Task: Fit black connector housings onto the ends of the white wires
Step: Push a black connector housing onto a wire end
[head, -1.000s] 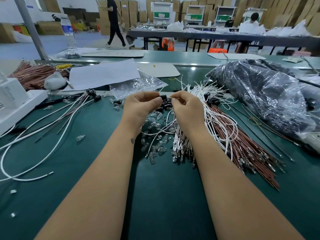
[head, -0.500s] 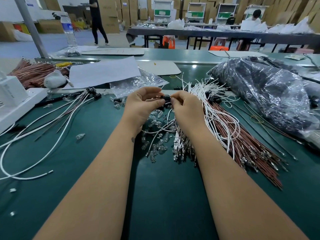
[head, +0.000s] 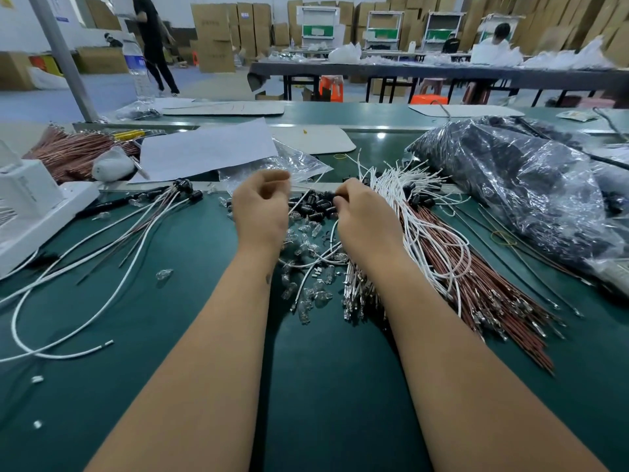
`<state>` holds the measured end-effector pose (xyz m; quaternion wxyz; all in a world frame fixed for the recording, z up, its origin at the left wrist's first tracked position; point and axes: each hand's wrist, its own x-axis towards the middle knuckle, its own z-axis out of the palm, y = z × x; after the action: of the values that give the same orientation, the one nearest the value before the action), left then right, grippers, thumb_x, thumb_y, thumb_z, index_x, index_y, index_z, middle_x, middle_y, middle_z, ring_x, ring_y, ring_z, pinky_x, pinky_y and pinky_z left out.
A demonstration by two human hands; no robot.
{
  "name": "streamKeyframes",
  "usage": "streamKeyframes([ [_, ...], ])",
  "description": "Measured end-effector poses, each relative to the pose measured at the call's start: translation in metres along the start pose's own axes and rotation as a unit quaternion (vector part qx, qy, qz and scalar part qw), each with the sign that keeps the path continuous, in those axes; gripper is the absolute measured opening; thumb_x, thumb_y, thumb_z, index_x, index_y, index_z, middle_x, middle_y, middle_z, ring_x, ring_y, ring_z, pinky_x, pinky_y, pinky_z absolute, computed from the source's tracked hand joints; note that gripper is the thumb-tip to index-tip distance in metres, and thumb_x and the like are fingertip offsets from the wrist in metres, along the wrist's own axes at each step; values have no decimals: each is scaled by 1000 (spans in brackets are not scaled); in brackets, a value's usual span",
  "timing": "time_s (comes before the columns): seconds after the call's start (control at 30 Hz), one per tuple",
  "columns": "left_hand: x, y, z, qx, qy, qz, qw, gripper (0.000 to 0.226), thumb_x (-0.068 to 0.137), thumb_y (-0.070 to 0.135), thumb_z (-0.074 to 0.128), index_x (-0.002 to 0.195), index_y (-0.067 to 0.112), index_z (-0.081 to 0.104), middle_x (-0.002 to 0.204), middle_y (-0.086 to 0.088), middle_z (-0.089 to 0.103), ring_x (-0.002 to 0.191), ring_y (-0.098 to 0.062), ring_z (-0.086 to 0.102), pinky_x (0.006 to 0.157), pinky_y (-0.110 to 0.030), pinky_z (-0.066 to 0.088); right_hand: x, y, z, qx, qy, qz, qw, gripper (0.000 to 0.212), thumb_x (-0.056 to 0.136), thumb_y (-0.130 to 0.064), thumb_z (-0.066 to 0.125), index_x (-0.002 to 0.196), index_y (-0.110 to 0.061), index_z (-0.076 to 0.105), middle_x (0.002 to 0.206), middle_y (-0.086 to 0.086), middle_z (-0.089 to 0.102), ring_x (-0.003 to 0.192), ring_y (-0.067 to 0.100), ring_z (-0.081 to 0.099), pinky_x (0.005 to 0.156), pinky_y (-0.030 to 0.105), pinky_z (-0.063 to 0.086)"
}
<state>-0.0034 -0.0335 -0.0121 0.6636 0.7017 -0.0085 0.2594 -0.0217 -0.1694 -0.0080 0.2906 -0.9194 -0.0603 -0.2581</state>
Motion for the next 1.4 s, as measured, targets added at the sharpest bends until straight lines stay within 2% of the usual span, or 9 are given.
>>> streamKeyframes([
  [0.17,8,4,-17,206,310,56,926,34,84,-6,46,98,16,68,118,-8,58,113,-23,51,97,-33,39,14,-4,-10,-104,31,12,994,13,95,-3,49,103,-9,57,87,4,63,74,21,54,50,27,26],
  [0.3,-7,5,9,422,63,248,870,65,71,-10,44,122,25,59,140,-7,42,137,-26,27,105,-38,8,21,-15,-10,-95,11,-20,995,17,94,-4,48,107,-10,56,96,6,65,84,25,58,61,31,36],
  [0.4,-5,-4,12,418,-57,273,865,32,95,4,46,116,16,66,115,-5,67,116,-24,47,95,-36,24,17,-15,-7,-95,27,-25,995,16,94,-4,48,107,-11,57,97,7,65,87,26,57,66,31,35],
  [0.57,8,-6,-6,456,24,203,866,23,98,13,47,105,14,69,99,-5,69,100,-23,48,76,-31,21,5,-10,1,-130,24,-23,991,21,93,-1,49,110,-11,55,95,6,66,83,25,59,64,32,43],
  [0.7,12,-12,-23,495,99,86,859,26,94,9,45,108,15,66,110,-9,62,110,-30,40,92,-41,30,3,-7,-5,-155,48,-23,986,19,93,-2,50,109,-11,54,89,5,65,69,22,49,60,29,31],
  [0.83,8,-10,-14,418,-40,148,896,37,94,14,49,125,32,59,127,6,59,128,-22,30,105,-38,19,-1,-7,-4,-130,34,-22,991,22,93,3,46,109,-11,51,90,4,66,69,23,56,48,27,26],
  [0.93,-2,-5,1,345,-146,235,897,27,98,20,50,119,28,66,104,9,66,113,-17,40,85,-25,19,-4,-8,-1,-95,22,-33,995,19,96,-2,44,109,-14,50,92,2,63,69,23,52,46,26,23],
  [1.2,5,-13,-6,468,-13,96,878,30,91,5,44,97,22,69,87,3,61,99,-22,39,85,-37,21,-4,-1,1,-103,1,-17,995,15,97,-4,47,105,-14,54,82,-2,60,65,15,55,47,23,33],
  [1.4,-4,-8,7,364,-143,191,900,23,94,20,54,110,27,68,104,11,65,116,-20,43,88,-30,20,-4,0,-1,12,-34,-1,999,11,99,-13,47,105,-13,56,85,-1,60,76,20,56,63,33,41],
])
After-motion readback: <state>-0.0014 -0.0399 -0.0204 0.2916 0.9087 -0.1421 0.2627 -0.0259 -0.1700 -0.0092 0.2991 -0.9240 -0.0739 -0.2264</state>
